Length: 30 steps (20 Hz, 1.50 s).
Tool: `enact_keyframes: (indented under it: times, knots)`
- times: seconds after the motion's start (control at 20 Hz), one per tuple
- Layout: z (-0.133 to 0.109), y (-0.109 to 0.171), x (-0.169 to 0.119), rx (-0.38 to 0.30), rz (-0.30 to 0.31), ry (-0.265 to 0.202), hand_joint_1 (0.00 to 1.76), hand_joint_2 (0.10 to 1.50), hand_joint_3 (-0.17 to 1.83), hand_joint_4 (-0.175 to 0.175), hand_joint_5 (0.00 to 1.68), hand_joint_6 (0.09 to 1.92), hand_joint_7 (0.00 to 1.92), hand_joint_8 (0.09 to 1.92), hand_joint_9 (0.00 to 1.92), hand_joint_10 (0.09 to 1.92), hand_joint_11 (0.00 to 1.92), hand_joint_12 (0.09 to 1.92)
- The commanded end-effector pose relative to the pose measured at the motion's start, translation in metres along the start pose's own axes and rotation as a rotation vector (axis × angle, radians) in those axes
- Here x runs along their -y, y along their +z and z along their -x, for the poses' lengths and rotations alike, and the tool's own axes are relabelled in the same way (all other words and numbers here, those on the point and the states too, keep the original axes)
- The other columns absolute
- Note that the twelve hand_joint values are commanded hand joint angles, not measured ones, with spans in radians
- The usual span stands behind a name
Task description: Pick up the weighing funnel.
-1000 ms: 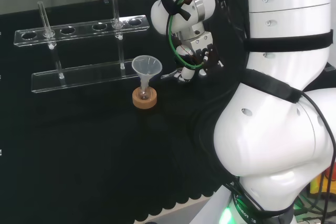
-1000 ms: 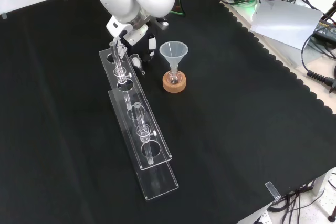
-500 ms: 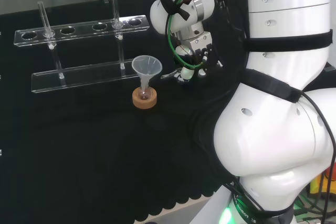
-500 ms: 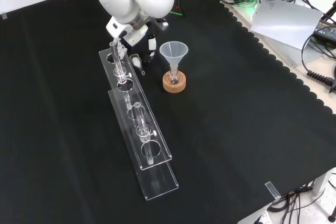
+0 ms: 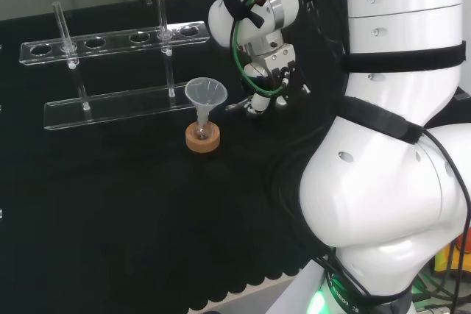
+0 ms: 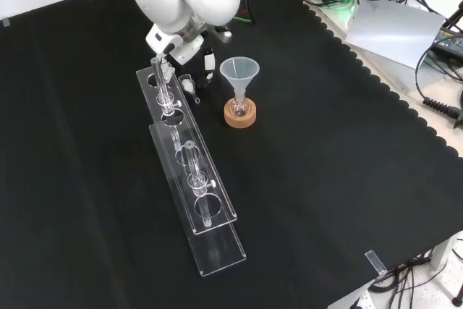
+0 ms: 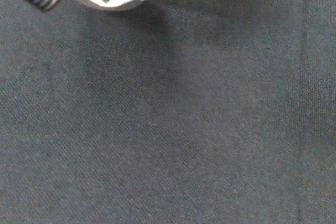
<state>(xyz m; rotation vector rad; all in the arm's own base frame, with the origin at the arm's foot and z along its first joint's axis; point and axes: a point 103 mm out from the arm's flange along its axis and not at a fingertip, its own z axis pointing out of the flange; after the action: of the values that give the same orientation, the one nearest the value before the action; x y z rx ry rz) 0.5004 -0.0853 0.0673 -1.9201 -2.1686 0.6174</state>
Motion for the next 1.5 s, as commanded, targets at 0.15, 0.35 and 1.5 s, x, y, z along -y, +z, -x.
enact_keyframes:
  times: [0.15, 0.35, 1.5]
  knots:
    - [-0.003, 0.0005, -0.0001, 0.004, -0.006, -0.003, 0.9, 0.67, 0.66, -0.043, 0.65, 0.78, 0.64, 0.7, 0.85, 0.48, 0.62, 1.21]
    - [-0.0011, 0.0012, -0.0002, 0.001, -0.005, -0.003, 0.9, 0.67, 0.66, -0.042, 0.67, 0.78, 0.65, 0.7, 0.86, 0.48, 0.62, 1.2]
    - [0.0031, -0.0001, 0.0007, 0.047, 0.013, 0.037, 1.05, 0.85, 0.48, 0.155, 1.04, 1.01, 0.88, 0.63, 1.09, 0.33, 0.81, 1.06]
